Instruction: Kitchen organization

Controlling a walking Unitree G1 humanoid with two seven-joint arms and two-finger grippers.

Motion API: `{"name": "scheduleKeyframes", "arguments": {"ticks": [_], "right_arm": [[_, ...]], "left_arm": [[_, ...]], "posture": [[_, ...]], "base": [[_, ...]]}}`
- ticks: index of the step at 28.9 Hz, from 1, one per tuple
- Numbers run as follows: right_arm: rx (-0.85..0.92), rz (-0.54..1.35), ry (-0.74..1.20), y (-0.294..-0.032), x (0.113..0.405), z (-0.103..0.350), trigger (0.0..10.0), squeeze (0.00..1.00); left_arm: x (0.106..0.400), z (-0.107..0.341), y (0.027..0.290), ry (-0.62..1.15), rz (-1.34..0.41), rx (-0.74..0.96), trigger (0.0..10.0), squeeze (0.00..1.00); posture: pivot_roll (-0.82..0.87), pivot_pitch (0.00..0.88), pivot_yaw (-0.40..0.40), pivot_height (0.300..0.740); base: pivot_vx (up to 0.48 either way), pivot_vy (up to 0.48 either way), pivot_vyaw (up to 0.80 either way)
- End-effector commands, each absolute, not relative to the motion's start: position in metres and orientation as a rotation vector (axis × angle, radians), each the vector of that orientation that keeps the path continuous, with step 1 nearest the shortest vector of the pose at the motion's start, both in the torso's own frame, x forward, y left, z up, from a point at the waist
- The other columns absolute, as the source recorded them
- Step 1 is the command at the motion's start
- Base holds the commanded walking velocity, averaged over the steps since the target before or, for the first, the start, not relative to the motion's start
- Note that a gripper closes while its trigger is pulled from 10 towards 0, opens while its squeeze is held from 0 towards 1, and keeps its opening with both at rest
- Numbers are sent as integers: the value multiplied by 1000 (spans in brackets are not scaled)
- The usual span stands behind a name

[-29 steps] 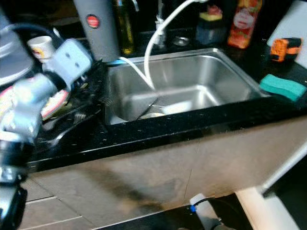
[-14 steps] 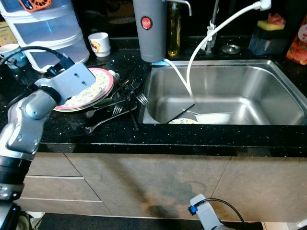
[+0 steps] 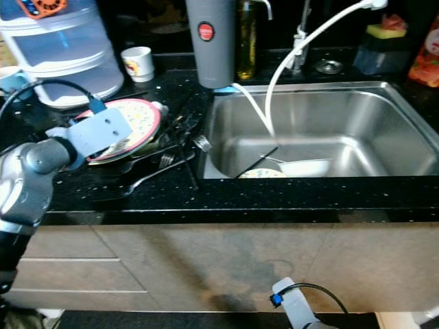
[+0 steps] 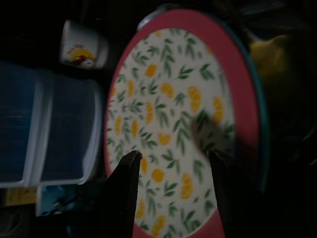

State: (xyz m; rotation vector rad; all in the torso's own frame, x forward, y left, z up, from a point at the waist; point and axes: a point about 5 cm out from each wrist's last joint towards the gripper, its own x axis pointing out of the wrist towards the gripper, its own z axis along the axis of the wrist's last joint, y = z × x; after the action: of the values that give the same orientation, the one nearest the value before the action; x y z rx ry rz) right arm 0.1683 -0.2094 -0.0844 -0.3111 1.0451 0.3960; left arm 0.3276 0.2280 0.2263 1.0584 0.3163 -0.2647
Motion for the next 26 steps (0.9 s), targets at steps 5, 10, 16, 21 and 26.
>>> {"name": "scheduleKeyframes", "arguments": {"ticks": [5, 10, 16, 21, 26], "right_arm": [[-312, 399, 1050, -207, 167, -85, 10000, 0], [-314, 399, 1050, -207, 167, -85, 10000, 0], [-315, 402, 1049, -207, 168, -85, 10000, 0], [-307, 414, 1046, -205, 168, -85, 10000, 0], [-300, 423, 1052, -205, 167, -86, 10000, 0]], "left_arm": [[320, 228, 229, 385, -298, 1051, 10000, 0], [315, 233, 228, 414, -311, 1038, 10000, 0], [310, 229, 235, 491, -316, 1032, 10000, 0], [309, 230, 239, 505, -300, 1024, 10000, 0], [311, 239, 232, 446, -296, 980, 10000, 0]], "posture": [[12, 0, 32, 740], [15, 0, 31, 740], [15, 0, 34, 740], [17, 0, 33, 740], [18, 0, 32, 740]], "base": [[0, 0, 0], [0, 0, 0], [0, 0, 0], [0, 0, 408], [0, 0, 800]]}}
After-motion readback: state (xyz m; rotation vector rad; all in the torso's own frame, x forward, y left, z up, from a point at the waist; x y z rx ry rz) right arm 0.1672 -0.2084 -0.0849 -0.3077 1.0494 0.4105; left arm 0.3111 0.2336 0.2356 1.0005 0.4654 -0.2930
